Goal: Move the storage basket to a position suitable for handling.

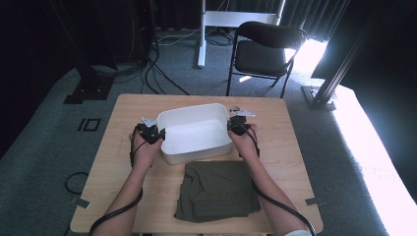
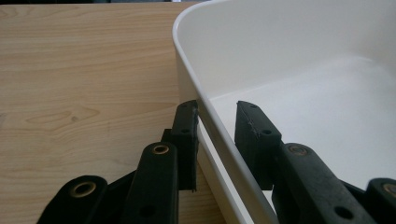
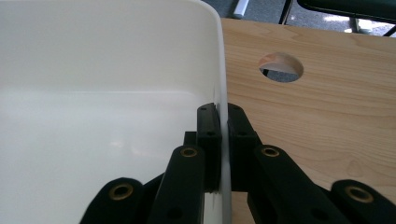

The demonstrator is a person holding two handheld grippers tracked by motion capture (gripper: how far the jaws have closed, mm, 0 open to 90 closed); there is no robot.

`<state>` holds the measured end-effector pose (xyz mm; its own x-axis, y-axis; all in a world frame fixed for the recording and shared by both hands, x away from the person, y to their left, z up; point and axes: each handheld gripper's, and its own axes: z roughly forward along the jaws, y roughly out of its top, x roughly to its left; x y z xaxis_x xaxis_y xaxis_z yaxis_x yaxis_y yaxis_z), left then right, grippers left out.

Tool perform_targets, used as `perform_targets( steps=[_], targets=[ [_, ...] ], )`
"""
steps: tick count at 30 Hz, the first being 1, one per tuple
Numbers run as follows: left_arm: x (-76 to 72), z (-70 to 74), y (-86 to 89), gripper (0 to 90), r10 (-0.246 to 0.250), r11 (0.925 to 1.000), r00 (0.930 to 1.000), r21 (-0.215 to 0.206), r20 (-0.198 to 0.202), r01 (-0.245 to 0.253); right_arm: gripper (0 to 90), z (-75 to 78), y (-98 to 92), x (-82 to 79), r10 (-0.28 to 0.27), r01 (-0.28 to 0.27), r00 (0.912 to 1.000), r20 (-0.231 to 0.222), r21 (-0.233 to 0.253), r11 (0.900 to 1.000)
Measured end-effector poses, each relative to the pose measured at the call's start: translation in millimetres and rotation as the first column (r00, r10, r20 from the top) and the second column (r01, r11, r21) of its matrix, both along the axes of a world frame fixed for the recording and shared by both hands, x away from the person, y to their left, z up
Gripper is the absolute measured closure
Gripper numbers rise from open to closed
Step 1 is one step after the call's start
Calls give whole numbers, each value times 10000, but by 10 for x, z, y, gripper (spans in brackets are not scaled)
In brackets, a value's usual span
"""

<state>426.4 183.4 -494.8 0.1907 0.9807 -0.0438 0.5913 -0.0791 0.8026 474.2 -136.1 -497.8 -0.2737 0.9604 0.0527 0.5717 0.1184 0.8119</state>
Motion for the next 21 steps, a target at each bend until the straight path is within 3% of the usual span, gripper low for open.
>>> perform_targets(
  steps=[21],
  targets=[
    [231,-12,-464,716,-858,9963,9963,-33,48,859,866,-1,-482,-39,-795,796,9968,-75,89,9968]
  ],
)
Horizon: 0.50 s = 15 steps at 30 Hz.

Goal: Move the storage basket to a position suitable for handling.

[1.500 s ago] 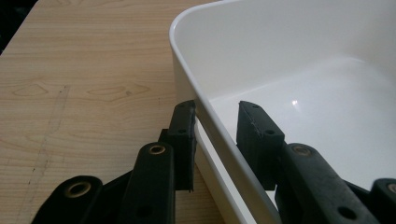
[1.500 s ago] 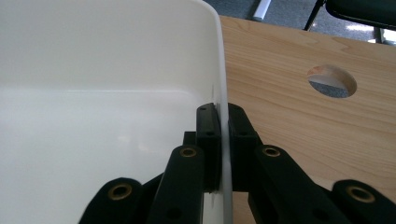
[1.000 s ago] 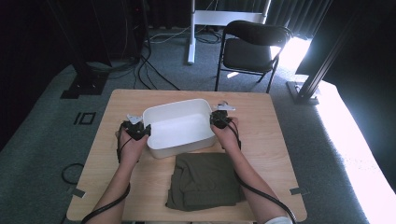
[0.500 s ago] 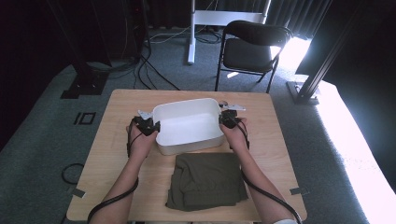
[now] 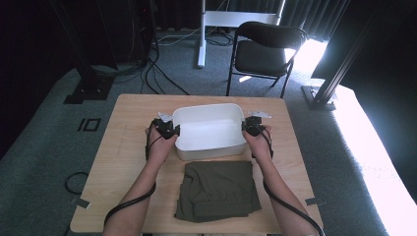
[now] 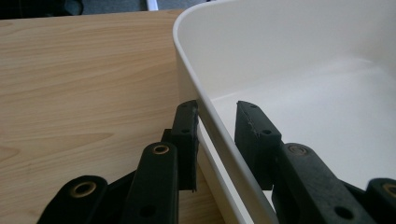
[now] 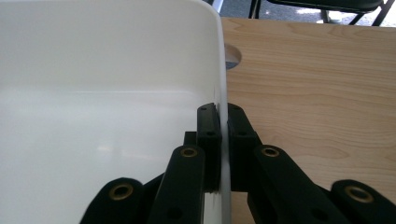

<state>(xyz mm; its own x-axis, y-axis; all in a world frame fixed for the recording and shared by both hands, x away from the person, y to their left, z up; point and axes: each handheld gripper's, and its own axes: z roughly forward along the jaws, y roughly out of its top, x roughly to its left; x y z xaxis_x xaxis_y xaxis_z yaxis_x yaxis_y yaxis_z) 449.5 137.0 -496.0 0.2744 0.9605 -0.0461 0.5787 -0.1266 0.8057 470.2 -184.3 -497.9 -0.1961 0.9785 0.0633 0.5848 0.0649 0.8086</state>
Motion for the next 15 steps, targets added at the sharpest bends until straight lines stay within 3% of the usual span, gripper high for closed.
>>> perform_targets(
  steps=[15],
  targets=[
    [135,1,-286,717,-537,9985,9986,48,-20,537,867,2,-309,-41,-512,513,9986,-92,175,9985]
  ],
)
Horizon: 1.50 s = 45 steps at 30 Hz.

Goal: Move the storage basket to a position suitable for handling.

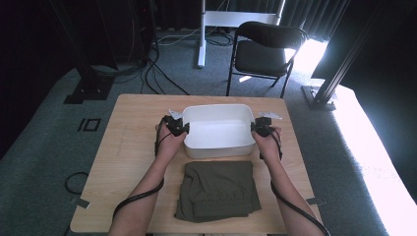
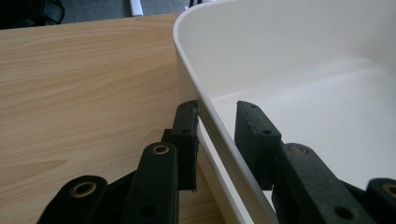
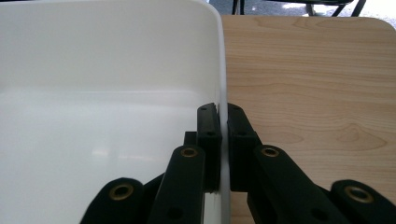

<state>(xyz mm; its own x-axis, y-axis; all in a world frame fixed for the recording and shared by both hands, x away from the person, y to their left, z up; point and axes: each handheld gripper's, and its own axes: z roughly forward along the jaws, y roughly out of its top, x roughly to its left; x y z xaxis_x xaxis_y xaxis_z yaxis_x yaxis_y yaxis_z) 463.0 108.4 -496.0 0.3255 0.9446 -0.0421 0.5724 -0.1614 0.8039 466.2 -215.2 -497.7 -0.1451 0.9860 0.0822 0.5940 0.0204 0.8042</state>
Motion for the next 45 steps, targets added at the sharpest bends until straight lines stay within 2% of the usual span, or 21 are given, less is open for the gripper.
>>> perform_targets(
  steps=[13,20,31,42,45],
  targets=[
    [169,3,-249,717,-535,9986,9986,38,-32,535,867,-3,-252,-16,-553,553,9985,-31,125,9984],
    [224,-2,-331,718,-644,9979,9979,-50,-6,644,867,-5,-352,-7,-750,750,9972,-28,204,9970],
    [324,2,-520,720,-1011,9949,9949,-3,-58,1011,866,0,-514,-26,-1063,1064,9943,-98,140,9942],
    [328,1,-535,719,-1016,9945,9947,-263,-176,1011,864,0,-554,-36,-1110,1112,9938,-115,156,9937],
    [326,-1,-532,718,-1051,9941,9943,-305,-173,1045,835,4,-556,-44,-1013,1014,9948,-113,106,9948]
  ],
)
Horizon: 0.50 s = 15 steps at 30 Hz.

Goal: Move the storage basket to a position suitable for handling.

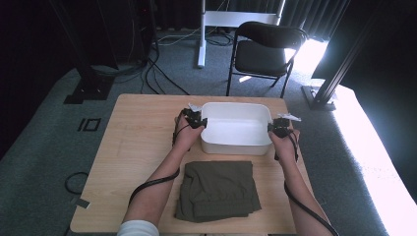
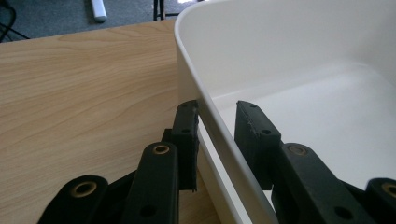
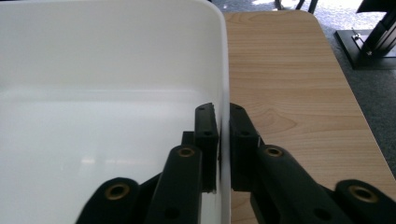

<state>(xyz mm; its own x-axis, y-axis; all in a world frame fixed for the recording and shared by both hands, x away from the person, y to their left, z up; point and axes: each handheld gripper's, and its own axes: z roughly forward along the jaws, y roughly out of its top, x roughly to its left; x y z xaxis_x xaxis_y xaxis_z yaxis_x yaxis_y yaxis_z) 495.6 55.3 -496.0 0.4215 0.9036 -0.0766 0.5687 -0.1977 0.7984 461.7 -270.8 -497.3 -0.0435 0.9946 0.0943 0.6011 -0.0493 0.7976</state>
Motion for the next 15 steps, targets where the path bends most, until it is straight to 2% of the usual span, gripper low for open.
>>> perform_targets(
  steps=[3,8,9,10,11,12,13,14,15],
  targets=[
    [3,5,11,718,-32,9999,9999,-100,-108,30,755,20,-13,-11,274,-274,9996,49,-6,9996],
    [17,23,9,708,-151,9999,9997,49,-208,152,580,71,-16,-15,820,-820,9960,348,-15,9966],
    [20,27,12,678,-206,9998,9995,-16,-245,205,502,92,-13,-17,1138,-1147,9925,446,166,9933],
    [30,36,29,650,-369,9992,9986,-156,-388,363,480,103,-9,-20,1197,-1209,9915,508,221,9924],
    [30,36,29,611,-369,9992,9986,-156,-388,363,430,114,-11,-22,1292,-1299,9897,616,76,9915],
    [32,57,50,610,-465,9989,9986,-92,-254,463,369,123,-9,-21,1325,-1328,9887,699,-3,9911],
    [32,57,50,604,-465,9989,9986,-92,-254,463,369,123,-9,-21,1325,-1328,9887,699,-3,9911],
    [33,72,64,564,-395,9992,9991,-59,-145,394,294,131,-4,-14,1430,-1427,9868,764,-95,9897],
    [35,90,76,544,-404,9992,9991,-26,-121,404,249,130,9,-15,1451,-1456,9868,719,21,9893]
  ],
)
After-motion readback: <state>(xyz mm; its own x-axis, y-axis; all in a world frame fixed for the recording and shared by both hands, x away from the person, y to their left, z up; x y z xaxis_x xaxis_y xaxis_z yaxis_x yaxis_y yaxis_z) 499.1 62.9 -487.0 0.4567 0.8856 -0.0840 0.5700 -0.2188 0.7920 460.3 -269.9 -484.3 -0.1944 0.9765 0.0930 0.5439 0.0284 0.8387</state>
